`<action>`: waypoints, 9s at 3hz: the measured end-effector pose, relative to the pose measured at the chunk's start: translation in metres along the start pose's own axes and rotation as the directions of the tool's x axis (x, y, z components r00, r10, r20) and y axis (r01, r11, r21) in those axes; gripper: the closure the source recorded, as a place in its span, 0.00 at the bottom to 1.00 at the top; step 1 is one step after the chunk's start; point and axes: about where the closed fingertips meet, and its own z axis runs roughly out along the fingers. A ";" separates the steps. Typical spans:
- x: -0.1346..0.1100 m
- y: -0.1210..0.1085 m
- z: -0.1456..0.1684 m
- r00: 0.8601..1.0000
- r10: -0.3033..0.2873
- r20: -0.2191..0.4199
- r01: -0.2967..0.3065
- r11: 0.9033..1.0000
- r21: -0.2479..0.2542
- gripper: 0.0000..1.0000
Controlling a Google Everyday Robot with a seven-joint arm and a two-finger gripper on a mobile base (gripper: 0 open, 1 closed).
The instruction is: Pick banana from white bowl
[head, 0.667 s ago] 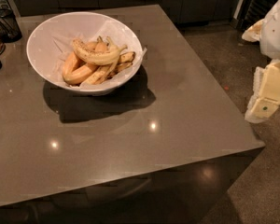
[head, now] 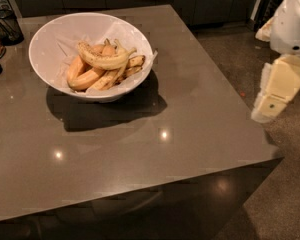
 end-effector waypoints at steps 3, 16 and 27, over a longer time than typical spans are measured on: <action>-0.096 -0.057 0.033 0.999 -0.016 -0.028 0.014 0.997 -0.078 0.00; -0.296 -0.045 0.143 0.991 -0.130 -0.036 0.120 0.973 -0.199 0.49; -0.218 -0.022 0.033 0.923 -0.183 0.338 0.184 0.983 0.029 1.00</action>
Offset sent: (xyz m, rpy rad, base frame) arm 0.0813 0.0823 -0.0040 -0.0672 0.2176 0.0486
